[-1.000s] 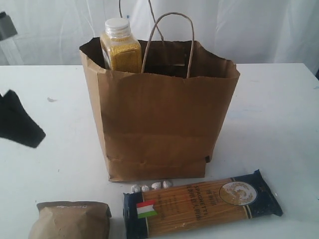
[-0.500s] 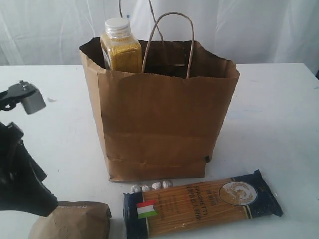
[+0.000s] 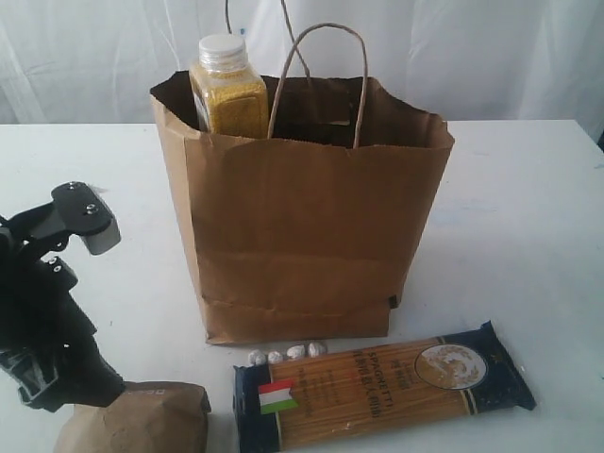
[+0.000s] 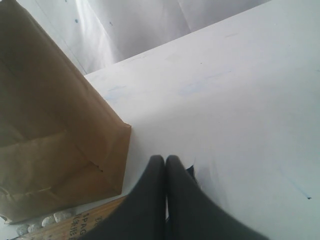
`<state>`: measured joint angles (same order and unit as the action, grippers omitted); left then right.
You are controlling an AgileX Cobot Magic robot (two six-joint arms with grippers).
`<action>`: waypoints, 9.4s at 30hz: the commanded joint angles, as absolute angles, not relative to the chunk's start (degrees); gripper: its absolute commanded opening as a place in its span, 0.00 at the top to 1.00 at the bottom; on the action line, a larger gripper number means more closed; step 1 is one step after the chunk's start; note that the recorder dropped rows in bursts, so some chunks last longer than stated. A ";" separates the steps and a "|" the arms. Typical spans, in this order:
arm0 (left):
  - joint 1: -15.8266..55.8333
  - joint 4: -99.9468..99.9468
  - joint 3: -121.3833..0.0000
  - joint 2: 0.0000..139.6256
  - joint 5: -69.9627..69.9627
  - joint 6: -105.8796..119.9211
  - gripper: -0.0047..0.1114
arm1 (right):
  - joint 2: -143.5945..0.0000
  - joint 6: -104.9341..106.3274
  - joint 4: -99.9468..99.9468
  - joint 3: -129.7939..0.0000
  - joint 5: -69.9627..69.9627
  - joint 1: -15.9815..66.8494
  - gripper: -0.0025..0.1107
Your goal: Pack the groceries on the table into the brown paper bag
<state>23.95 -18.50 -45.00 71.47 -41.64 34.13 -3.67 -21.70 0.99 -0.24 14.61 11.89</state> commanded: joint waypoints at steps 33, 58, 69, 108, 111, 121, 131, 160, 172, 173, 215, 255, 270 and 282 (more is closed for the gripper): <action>24.83 -21.84 -44.72 85.03 -39.67 43.43 0.29 | -3.51 -21.77 0.45 0.00 14.06 11.45 0.98; 24.73 -9.23 -44.72 89.35 -30.55 20.67 0.96 | -3.51 -21.78 0.34 0.00 14.06 11.45 0.98; 23.09 29.13 -44.82 89.25 -30.06 -15.42 0.96 | -3.51 -21.78 0.34 0.00 14.06 11.45 0.98; 20.70 -22.54 -44.82 70.08 -43.21 26.81 0.39 | -3.51 -21.78 0.37 0.00 14.06 11.45 0.98; 21.57 -26.59 -44.82 70.08 -46.63 29.65 0.39 | -3.51 -21.78 0.37 0.00 14.06 11.45 0.98; 32.63 -9.58 -44.82 70.08 -40.85 14.19 0.39 | -3.51 -21.78 0.37 0.00 14.06 11.45 0.98; 52.19 25.81 -44.72 78.22 -41.70 -22.01 0.39 | -3.51 -21.54 0.37 0.00 14.06 11.45 0.98; 60.11 47.01 -44.72 101.58 -47.86 -42.28 0.77 | -3.51 -21.54 0.55 0.00 14.06 11.45 0.98; 60.11 51.20 -44.72 99.26 -60.39 -40.49 0.96 | -3.51 -21.54 0.39 0.00 14.06 11.45 0.98; 60.11 50.65 -44.72 98.56 -60.39 -40.37 0.96 | -3.51 -21.54 0.39 0.00 14.06 11.45 0.98; 60.11 19.23 -56.58 71.31 -61.93 -24.33 0.96 | -1.59 -21.54 0.38 0.00 14.06 11.45 0.98; 60.11 20.63 -51.76 71.31 -51.78 -30.02 0.26 | 0.00 -21.65 0.38 0.00 13.20 11.45 0.98; 60.11 22.45 -51.76 71.42 -50.50 -31.28 0.26 | 0.00 -21.65 0.38 0.00 13.20 11.45 0.98; 60.11 22.59 -51.76 71.42 -47.44 -31.76 0.26 | 0.00 -21.65 0.38 0.00 13.20 11.45 0.98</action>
